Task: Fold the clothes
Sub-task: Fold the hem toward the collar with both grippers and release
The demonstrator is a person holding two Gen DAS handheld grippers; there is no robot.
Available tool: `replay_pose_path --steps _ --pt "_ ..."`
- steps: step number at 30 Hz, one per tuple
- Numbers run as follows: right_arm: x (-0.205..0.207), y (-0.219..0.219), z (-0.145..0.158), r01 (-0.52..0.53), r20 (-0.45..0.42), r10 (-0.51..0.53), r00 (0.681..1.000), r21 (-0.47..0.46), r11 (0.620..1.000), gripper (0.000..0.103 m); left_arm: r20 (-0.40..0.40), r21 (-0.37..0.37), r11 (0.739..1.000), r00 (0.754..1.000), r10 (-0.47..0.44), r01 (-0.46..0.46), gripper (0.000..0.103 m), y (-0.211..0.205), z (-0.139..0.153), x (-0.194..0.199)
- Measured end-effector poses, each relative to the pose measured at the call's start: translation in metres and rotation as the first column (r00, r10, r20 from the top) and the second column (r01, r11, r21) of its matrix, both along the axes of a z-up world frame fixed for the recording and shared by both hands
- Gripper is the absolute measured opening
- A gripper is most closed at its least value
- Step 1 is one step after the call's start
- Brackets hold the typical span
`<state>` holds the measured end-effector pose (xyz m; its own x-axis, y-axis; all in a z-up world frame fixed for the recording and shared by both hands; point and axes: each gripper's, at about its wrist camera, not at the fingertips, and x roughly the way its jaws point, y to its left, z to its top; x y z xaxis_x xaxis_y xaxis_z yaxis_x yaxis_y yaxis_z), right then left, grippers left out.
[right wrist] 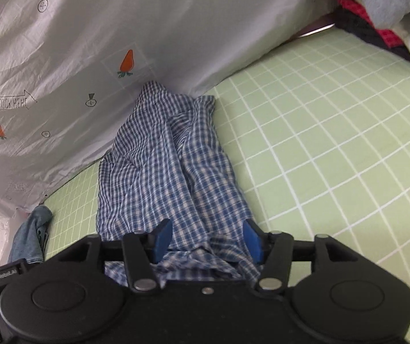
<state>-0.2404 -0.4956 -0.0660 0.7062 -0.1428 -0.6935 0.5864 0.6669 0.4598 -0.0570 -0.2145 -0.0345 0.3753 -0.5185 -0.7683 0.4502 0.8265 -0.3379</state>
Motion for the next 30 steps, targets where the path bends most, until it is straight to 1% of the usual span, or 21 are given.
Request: replay_pose_path --steps 2,4,8,11,20,26,30 --pt "-0.009 0.002 0.002 0.01 -0.016 -0.01 1.0 -0.036 0.999 0.064 0.02 0.012 1.0 1.0 0.017 -0.017 0.079 0.011 0.004 -0.003" --pt "-0.018 0.004 -0.001 0.022 -0.039 -0.023 0.999 -0.042 0.999 0.064 0.021 0.028 0.999 0.999 0.035 -0.035 0.079 0.021 0.004 -0.005" --pt "-0.028 0.005 -0.012 0.042 -0.096 -0.046 0.994 -0.036 0.998 0.064 -0.04 0.08 0.995 0.997 0.059 -0.056 0.079 0.036 -0.012 -0.011" --pt "-0.033 0.007 -0.015 0.045 -0.114 -0.048 0.992 -0.033 0.998 0.064 -0.091 0.081 0.995 0.994 0.059 -0.052 0.079 0.045 -0.023 -0.02" --pt "-0.025 0.025 -0.026 -0.073 -0.205 0.064 0.977 -0.037 0.997 0.066 -0.156 0.111 0.993 0.987 0.049 -0.032 0.08 0.051 -0.039 -0.03" --pt "-0.014 0.028 -0.033 -0.131 -0.231 0.119 0.966 -0.034 0.991 0.066 -0.127 0.153 0.982 0.984 0.128 -0.108 0.08 0.067 -0.041 -0.018" --pt "-0.009 0.027 -0.035 -0.137 -0.239 0.124 0.963 -0.036 0.99 0.066 -0.101 0.184 0.97 0.978 0.181 -0.161 0.08 0.078 -0.042 -0.009"
